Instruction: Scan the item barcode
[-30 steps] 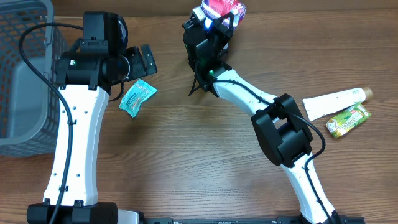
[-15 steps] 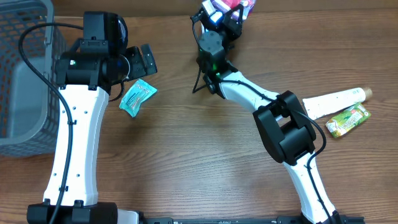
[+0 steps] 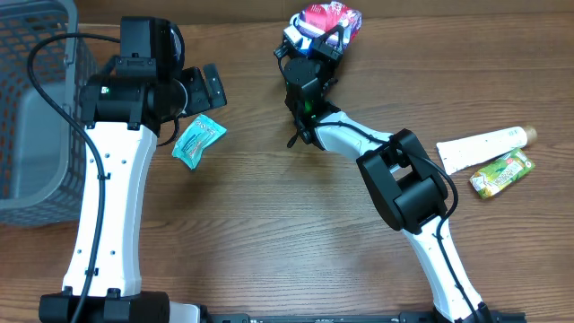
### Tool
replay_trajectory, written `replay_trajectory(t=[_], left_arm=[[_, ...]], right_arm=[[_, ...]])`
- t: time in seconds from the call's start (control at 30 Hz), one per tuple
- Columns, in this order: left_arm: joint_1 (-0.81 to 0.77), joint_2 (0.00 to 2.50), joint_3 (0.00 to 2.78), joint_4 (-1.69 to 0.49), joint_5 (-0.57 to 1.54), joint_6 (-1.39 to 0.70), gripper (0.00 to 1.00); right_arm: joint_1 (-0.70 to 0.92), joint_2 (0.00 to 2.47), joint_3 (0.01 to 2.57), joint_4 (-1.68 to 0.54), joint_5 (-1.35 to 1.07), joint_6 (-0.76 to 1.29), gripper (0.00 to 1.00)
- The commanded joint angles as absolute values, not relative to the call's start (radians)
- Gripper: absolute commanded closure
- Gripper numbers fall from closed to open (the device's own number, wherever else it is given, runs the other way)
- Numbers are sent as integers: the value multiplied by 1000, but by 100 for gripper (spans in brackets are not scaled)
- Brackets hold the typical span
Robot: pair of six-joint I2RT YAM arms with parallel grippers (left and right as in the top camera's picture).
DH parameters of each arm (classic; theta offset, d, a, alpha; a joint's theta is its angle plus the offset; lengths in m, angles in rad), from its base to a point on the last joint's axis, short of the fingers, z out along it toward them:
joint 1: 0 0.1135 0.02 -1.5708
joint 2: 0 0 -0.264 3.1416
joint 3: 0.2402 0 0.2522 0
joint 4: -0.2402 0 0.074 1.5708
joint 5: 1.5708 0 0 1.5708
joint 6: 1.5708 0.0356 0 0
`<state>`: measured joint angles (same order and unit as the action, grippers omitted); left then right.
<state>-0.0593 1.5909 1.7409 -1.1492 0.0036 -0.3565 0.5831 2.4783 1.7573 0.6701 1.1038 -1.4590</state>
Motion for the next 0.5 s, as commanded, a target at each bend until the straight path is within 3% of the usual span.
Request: replay_trajectory(t=[0.0,0.47], left_arm=[[-59,1597,1751,-1148,8,-337,0],[-59,1597,1751,-1148,8,-337,0]], right_arm=[[575,2502,1752,688,1100,-1502,96],[573,2534,1794,810,1077,-1527,96]])
